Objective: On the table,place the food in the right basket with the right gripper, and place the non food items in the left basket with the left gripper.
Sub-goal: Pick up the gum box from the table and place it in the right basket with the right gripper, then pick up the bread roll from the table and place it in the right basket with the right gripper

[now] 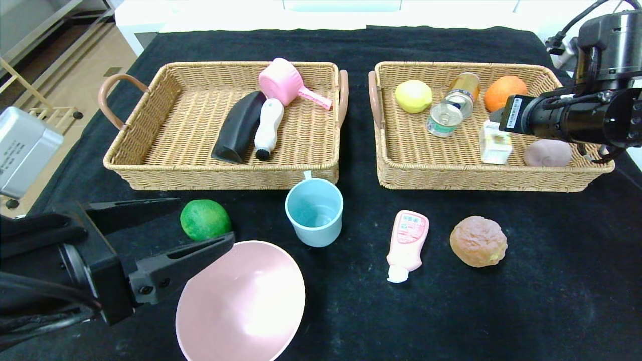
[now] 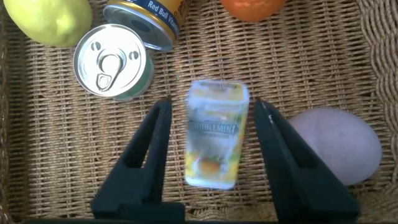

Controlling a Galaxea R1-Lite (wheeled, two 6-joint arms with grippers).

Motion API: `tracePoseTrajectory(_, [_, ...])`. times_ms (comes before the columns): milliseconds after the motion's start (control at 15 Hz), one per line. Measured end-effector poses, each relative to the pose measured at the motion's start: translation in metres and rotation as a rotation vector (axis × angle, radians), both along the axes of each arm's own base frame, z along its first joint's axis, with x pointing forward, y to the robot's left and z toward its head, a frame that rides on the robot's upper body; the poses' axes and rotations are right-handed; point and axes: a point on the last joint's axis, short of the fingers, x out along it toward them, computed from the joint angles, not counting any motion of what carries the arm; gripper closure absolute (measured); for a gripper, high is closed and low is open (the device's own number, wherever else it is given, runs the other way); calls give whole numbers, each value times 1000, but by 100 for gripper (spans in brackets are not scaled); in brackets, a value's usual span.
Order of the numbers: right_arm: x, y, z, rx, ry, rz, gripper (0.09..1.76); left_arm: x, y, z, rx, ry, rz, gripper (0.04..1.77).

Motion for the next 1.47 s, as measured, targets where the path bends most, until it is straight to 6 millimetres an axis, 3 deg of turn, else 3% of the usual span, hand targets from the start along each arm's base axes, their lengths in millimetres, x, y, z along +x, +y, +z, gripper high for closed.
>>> tracePoseTrajectory(467, [-15, 4, 7, 2, -5, 23, 41, -1, 1, 2, -5, -11, 0, 9])
tracePoseTrajectory(1133, [-118, 39, 9, -2, 211, 107, 22, -2, 1, 2, -6, -14, 7, 9])
tracePoseTrajectory(1467, [-130, 49, -13, 37, 311, 109, 18, -2, 2, 2, -3, -16, 13, 9])
